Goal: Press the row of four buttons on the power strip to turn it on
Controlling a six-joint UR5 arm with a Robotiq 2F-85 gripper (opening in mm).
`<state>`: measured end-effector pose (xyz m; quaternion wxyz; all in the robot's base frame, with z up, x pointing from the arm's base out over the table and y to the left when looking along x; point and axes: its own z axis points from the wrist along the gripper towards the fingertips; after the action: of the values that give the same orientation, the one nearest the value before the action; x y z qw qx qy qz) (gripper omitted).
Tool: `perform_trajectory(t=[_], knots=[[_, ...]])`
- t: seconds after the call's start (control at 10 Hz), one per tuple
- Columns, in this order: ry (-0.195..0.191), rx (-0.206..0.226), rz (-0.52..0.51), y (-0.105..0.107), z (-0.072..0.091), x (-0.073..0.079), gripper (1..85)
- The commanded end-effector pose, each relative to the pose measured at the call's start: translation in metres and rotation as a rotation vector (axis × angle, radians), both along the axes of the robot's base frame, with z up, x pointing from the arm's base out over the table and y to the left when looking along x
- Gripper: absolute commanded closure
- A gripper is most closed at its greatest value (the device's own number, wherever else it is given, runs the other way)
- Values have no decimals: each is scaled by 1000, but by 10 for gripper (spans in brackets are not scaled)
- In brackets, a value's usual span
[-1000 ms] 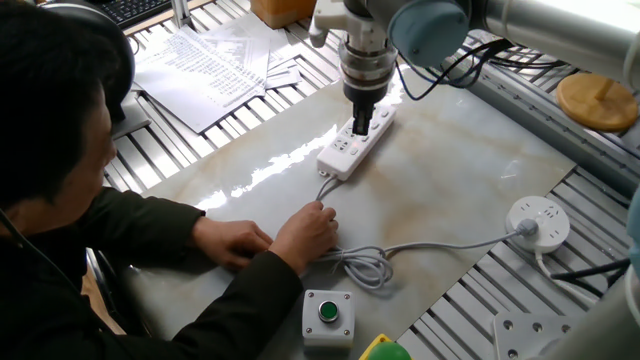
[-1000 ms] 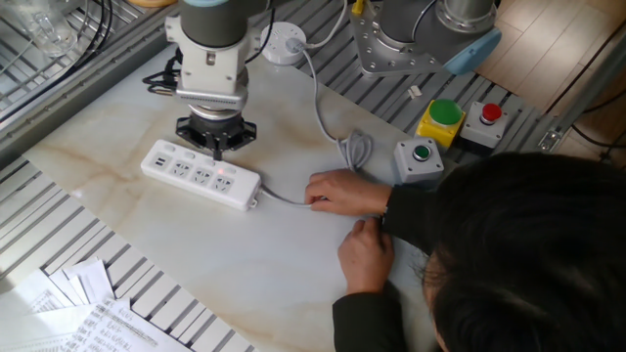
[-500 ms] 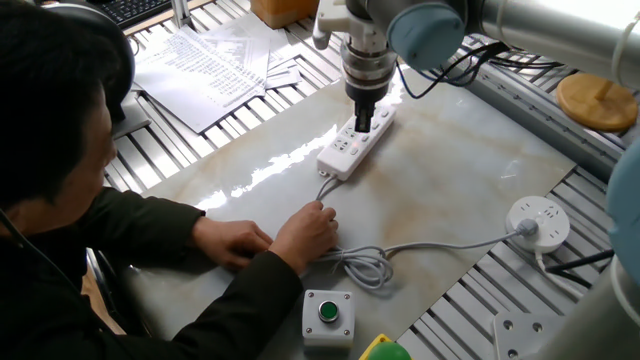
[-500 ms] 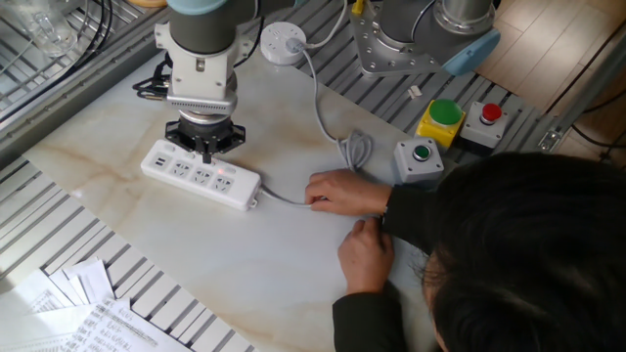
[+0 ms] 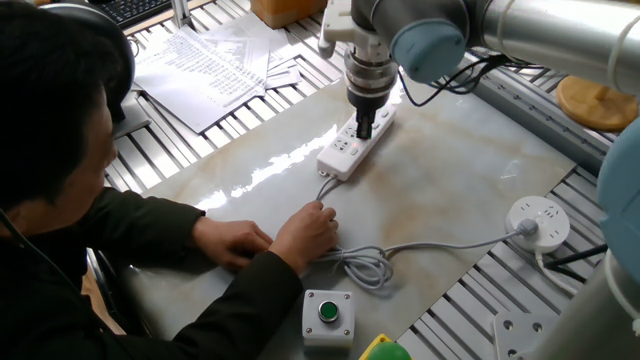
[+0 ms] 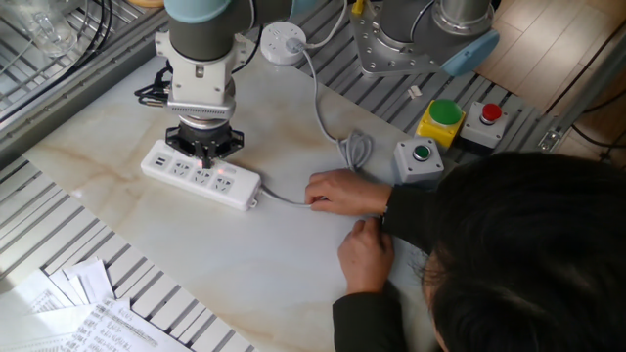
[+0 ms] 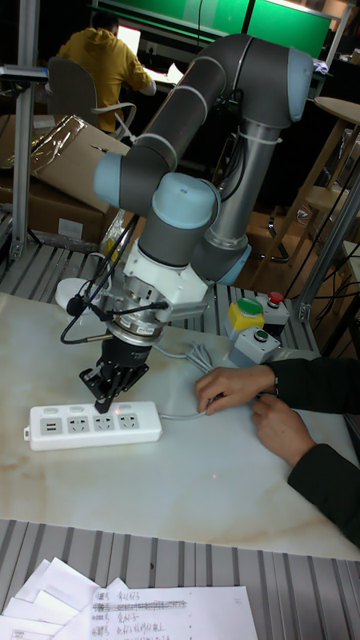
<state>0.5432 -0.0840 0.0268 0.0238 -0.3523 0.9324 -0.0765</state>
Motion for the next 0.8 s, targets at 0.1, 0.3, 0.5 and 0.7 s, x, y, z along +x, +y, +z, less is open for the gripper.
perform_trajectory(t=[0.1, 0.3, 0.5, 0.7], knots=[[4, 2, -4, -2, 3, -6, 847], [54, -61, 17, -11, 49, -16, 847], [66, -41, 56, -26, 53, -4, 847], [38, -37, 64, -37, 33, 7, 847]])
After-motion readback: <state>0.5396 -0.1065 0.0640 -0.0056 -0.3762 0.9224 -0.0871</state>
